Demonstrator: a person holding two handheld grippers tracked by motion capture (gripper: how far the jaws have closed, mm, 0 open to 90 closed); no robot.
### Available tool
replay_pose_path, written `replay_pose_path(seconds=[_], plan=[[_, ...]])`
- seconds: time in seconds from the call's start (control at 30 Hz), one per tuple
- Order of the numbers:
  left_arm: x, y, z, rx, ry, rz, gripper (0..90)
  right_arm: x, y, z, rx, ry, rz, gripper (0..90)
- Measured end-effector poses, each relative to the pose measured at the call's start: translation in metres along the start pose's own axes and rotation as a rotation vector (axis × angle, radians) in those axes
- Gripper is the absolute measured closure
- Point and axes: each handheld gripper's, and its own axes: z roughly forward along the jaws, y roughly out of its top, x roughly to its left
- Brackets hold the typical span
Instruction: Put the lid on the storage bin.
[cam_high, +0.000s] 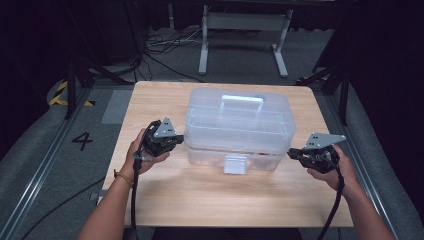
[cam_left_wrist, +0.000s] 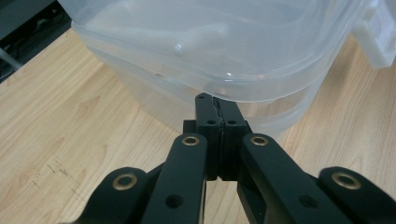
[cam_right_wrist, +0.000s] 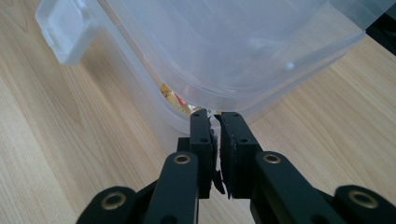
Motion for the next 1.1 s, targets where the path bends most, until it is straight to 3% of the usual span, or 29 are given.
replay_pose_path(seconds=[0.37, 1.1], plan=[[0.001, -0.003, 0.004, 0.05, 0.026, 0.015, 90.0, -0.001, -0.006, 0.006, 0.024, -0.002, 0.017, 84.1], [0.002, -0.005, 0.002, 0.031, 0.021, -0.004, 88.9, -0.001, -0.012, 0.007, 0.018, 0.013, 0.028, 82.3]])
